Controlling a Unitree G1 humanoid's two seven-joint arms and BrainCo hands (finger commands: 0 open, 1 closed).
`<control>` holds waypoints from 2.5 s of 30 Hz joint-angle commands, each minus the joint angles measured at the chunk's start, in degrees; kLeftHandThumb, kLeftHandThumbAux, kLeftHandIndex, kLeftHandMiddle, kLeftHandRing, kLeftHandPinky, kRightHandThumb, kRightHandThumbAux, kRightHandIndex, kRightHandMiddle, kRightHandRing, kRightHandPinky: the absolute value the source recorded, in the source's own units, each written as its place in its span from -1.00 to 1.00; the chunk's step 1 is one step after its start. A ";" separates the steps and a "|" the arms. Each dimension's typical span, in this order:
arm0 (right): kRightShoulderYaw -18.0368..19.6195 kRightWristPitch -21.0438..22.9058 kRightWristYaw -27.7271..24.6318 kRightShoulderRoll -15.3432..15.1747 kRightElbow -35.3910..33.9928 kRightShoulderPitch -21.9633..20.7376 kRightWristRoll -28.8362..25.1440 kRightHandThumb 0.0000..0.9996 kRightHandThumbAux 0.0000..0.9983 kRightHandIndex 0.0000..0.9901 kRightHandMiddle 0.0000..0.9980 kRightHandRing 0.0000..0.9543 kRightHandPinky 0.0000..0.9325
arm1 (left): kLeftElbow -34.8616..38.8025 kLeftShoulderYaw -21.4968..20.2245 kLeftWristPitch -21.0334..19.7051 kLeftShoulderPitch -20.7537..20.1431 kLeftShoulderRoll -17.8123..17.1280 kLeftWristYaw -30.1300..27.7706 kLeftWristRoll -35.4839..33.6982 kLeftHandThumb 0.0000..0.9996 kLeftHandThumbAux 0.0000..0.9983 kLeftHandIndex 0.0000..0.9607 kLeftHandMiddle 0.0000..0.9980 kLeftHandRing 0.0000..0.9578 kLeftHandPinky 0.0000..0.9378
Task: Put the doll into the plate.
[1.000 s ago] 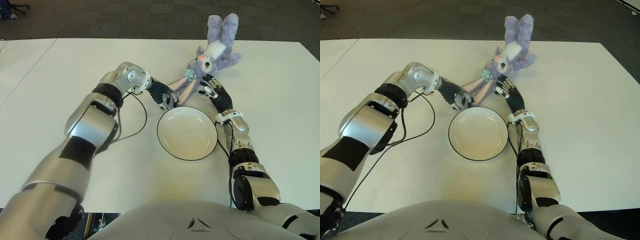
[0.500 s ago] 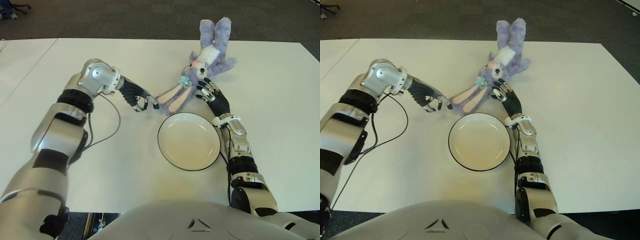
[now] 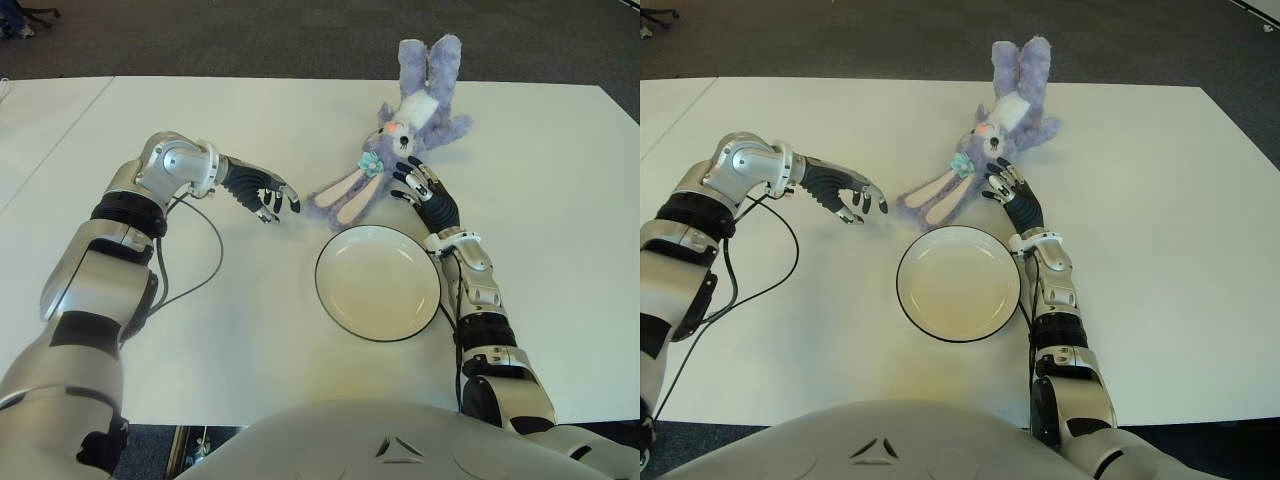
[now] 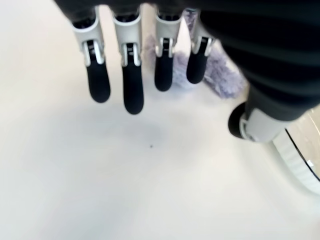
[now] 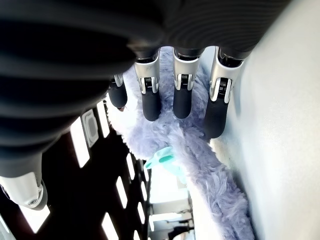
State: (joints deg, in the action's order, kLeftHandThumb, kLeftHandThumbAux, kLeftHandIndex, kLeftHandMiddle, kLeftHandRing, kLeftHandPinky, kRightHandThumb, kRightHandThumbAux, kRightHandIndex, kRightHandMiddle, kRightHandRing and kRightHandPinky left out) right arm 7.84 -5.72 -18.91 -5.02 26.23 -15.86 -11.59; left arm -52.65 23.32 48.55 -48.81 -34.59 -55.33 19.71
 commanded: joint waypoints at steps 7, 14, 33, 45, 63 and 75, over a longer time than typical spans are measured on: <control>-0.50 2.50 0.36 0.85 1.67 3.50 -0.37 -0.57 0.10 -1.00 -1.00 -0.82 -0.36 | -2.63 -2.25 0.91 2.02 2.90 6.65 -1.98 -0.12 0.08 -0.58 -0.15 -0.09 -0.09; -0.62 1.67 -0.55 1.22 1.31 4.25 -1.01 -0.49 0.16 -1.00 -1.00 -0.78 -0.37 | -7.92 -3.59 4.33 2.14 5.46 14.03 -1.80 -0.28 0.09 -0.57 -0.17 -0.07 0.00; -0.48 5.47 5.72 2.50 7.19 -2.45 0.34 -0.49 0.19 -1.00 -0.97 -0.76 -0.49 | -20.91 -4.63 -14.19 -2.38 22.70 44.46 2.31 -0.11 0.09 -0.85 -0.51 -0.33 -0.32; -0.15 4.60 9.01 3.35 11.58 -4.72 0.52 -0.42 0.15 -1.00 -0.92 -0.71 -0.46 | -23.77 -1.47 -24.76 -4.30 27.60 62.65 8.97 -0.40 0.00 -1.00 -0.67 -0.54 -0.48; -0.31 -1.43 7.81 3.58 14.02 -4.05 0.88 -0.41 0.24 -1.00 -0.93 -0.76 -0.55 | -23.93 4.29 -28.97 -6.64 34.41 77.06 16.74 -0.47 -0.09 -1.00 -0.71 -0.56 -0.44; -0.40 -5.24 7.49 4.05 16.58 -4.98 1.43 -0.60 0.22 -1.00 -0.94 -0.81 -0.61 | -25.13 3.17 -31.88 -6.70 39.63 75.59 15.16 -0.65 -0.11 -1.00 -0.73 -0.56 -0.46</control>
State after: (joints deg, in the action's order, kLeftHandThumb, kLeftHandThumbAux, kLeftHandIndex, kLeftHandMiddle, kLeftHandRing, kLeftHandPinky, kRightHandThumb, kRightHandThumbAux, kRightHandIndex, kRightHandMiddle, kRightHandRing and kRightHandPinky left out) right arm 7.59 -12.32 -11.96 -1.80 39.09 -23.89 -10.83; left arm -76.79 27.06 17.49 -55.58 4.49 21.57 35.35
